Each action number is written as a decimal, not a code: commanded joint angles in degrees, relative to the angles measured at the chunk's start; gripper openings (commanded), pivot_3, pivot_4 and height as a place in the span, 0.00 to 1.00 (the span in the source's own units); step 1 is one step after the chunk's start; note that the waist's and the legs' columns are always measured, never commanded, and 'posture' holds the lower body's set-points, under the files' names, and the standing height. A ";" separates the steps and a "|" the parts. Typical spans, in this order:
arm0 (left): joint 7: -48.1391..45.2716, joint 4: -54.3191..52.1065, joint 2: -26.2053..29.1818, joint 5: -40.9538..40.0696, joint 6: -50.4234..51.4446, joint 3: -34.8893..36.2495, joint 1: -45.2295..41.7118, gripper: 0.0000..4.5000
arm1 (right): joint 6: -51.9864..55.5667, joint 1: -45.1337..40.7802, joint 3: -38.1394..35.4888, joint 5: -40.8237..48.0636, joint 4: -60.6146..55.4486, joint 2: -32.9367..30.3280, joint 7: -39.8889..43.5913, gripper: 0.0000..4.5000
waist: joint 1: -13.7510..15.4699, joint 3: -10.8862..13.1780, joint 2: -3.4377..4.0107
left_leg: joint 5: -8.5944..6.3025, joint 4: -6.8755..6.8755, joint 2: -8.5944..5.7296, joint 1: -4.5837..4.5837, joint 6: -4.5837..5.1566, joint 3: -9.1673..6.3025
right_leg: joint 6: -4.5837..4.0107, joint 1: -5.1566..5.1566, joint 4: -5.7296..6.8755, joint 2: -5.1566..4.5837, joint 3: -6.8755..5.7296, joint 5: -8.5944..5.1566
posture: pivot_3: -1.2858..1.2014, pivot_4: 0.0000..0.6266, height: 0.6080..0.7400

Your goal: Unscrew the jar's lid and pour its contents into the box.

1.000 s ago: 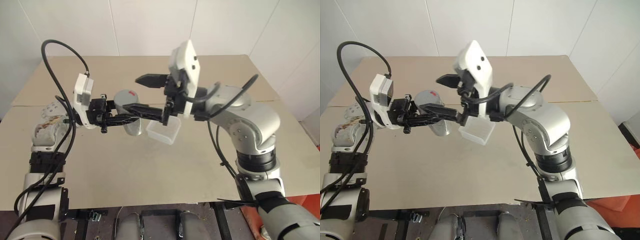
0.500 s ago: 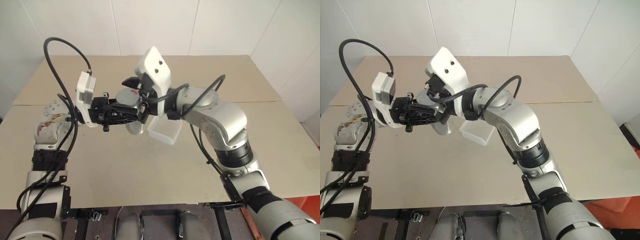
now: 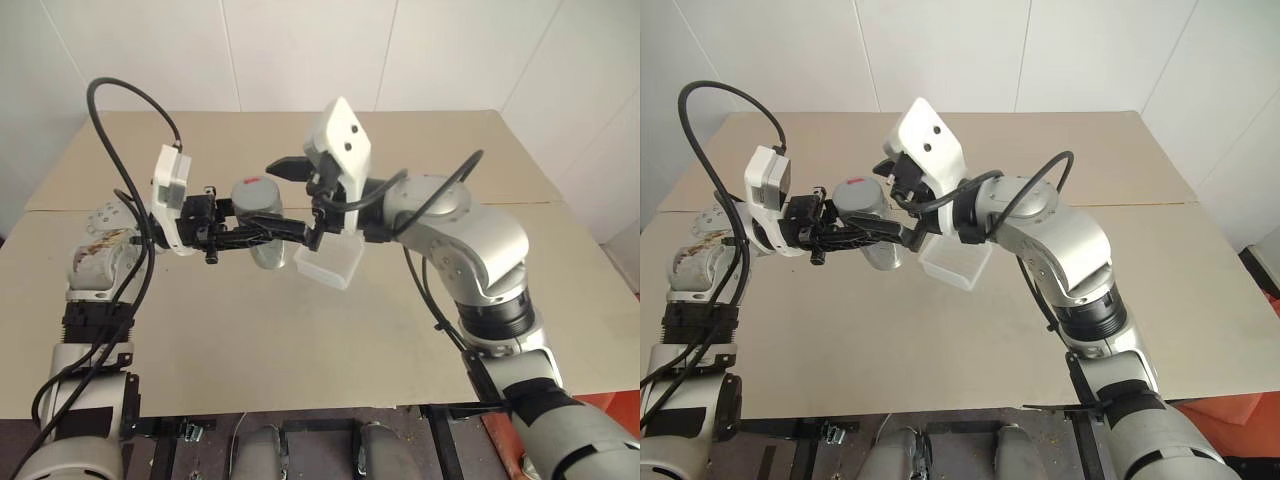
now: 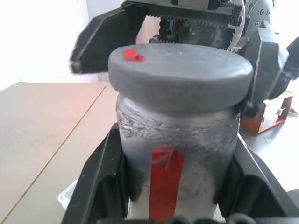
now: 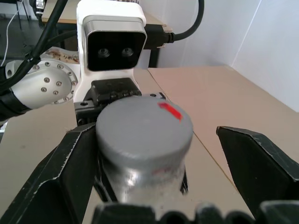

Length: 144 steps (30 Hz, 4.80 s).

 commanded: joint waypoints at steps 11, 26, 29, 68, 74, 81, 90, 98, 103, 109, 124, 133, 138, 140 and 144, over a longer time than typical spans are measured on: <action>-1.01 -2.61 1.26 -1.50 -0.39 1.49 0.71 0.43 | -0.74 2.70 -5.33 2.07 -4.11 -5.34 0.65 0.99 | 0.03 0.00 0.00 | 0.00 0.00 0.00 0.00 0.00 0.01 | 0.00 0.01 -0.02 -0.01 0.00 0.00 | 0.52 0.24 1.00; -0.38 -1.61 0.20 -0.38 -1.45 0.71 -0.29 0.43 | 1.15 3.61 -6.64 7.97 -7.00 -6.24 4.31 0.99 | 0.02 0.00 0.00 | -0.01 0.00 0.00 0.00 0.01 0.00 | 0.00 0.00 -0.06 0.00 0.02 0.00 | 0.52 0.24 1.00; -0.19 -1.63 -0.35 -0.31 -1.44 0.37 -0.76 0.43 | 0.95 2.71 -4.67 7.07 -6.50 -4.49 3.00 0.99 | 0.04 0.00 0.00 | 0.00 0.01 0.00 0.01 0.00 0.00 | 0.00 0.00 -0.05 0.01 0.02 0.00 | 0.52 0.24 1.00; -0.67 -1.64 -0.04 0.70 -2.49 -0.39 -0.40 0.43 | 0.69 -3.36 0.08 0.49 -0.18 3.96 -1.26 0.99 | 0.00 0.00 0.00 | 0.00 0.00 -0.01 0.01 0.00 0.00 | 0.00 0.01 0.01 0.00 0.01 0.00 | 0.52 0.24 1.00; -0.62 -1.73 -0.19 0.72 -2.58 -0.43 -0.17 0.43 | 0.34 -3.29 -0.06 0.44 -0.29 4.12 -1.26 0.99 | -0.01 0.00 0.00 | 0.00 0.00 0.00 0.01 0.00 0.00 | 0.00 0.00 0.01 0.00 0.01 0.00 | 0.52 0.24 1.00; -0.58 -1.87 -0.16 0.50 -2.36 -0.27 0.11 0.43 | -0.43 -3.00 -0.28 0.69 -0.53 4.27 -0.97 0.99 | -0.01 0.00 0.00 | 0.00 0.00 0.00 0.01 0.00 0.01 | 0.00 0.00 0.01 0.00 0.01 0.00 | 0.52 0.24 1.00; -0.70 -1.87 0.05 0.55 -2.32 -0.26 0.11 0.43 | -0.74 -2.61 -0.06 0.53 -0.67 4.35 -0.47 0.86 | -0.01 0.00 0.00 | 0.00 0.00 0.00 0.01 0.00 0.00 | 0.00 0.01 0.01 0.00 0.01 0.00 | 0.52 0.24 1.00; -0.83 -1.97 0.34 0.62 -2.34 -0.28 0.46 0.43 | -0.55 -2.92 -1.82 1.02 -0.27 5.13 -1.45 0.61 | -0.01 0.00 0.00 | 0.00 0.00 0.00 0.01 0.00 0.01 | 0.00 0.00 0.01 0.00 0.01 0.00 | 0.52 0.24 1.00; -1.42 -2.17 0.47 1.04 -3.07 -0.67 1.46 0.43 | 4.94 -4.07 -9.62 9.52 1.35 7.13 -1.62 0.61 | 0.02 0.00 0.00 | 0.00 0.00 0.00 0.01 0.00 0.00 | 0.00 0.01 0.01 0.00 0.01 0.00 | 0.52 0.24 1.00; -1.94 -2.41 0.32 1.86 -4.68 -0.95 2.84 0.43 | 12.72 -5.09 -17.63 18.95 2.65 6.28 -3.76 0.61 | 0.09 0.00 0.00 | 0.00 -0.01 0.02 0.01 0.00 0.00 | 0.00 0.03 0.02 0.00 -0.01 0.00 | 0.52 0.24 1.00; 10.19 -2.41 -1.03 4.54 -9.31 2.75 3.39 0.43 | -11.24 30.79 -13.56 -10.45 2.60 -12.39 -12.69 0.61 | -0.15 0.00 -0.02 | -0.02 0.00 -0.05 0.00 0.03 0.05 | 0.05 0.00 -0.25 -0.04 0.08 0.01 | 0.52 0.24 1.00; 35.60 7.68 -5.84 32.33 -35.93 -5.80 -0.72 0.43 | -9.16 34.24 -13.15 -10.41 5.84 -18.74 -3.41 0.99 | 0.27 0.00 -0.02 | -0.01 -0.01 -0.10 0.11 0.02 0.05 | 0.04 0.06 -0.24 -0.03 0.17 0.02 | 0.52 0.24 1.00; 56.16 20.68 -7.03 50.02 -56.91 -11.19 -9.10 0.43 | 0.71 28.99 -18.40 0.90 1.20 -23.45 5.06 0.99 | 0.69 0.02 -0.05 | -0.03 0.00 -0.11 0.06 0.05 0.03 | 0.08 0.06 -0.33 -0.04 0.13 0.07 | 0.52 0.24 1.00; 65.96 24.69 -5.00 61.23 -65.66 -15.91 -12.69 0.43 | 6.95 25.64 -17.95 5.49 -0.62 -25.35 7.95 0.99 | 0.90 0.02 -0.05 | -0.04 -0.01 -0.11 0.06 0.06 0.03 | 0.09 0.06 -0.36 -0.05 0.13 0.09 | 0.52 0.24 1.00; 95.14 28.58 0.14 93.60 -71.67 -33.94 -22.06 0.43 | 16.25 18.31 -15.50 14.14 -2.61 -27.22 13.82 0.99 | 1.19 0.01 -0.05 | -0.06 -0.04 -0.09 0.07 0.10 0.06 | 0.09 0.07 -0.35 -0.05 0.12 0.09 | 0.52 0.24 1.00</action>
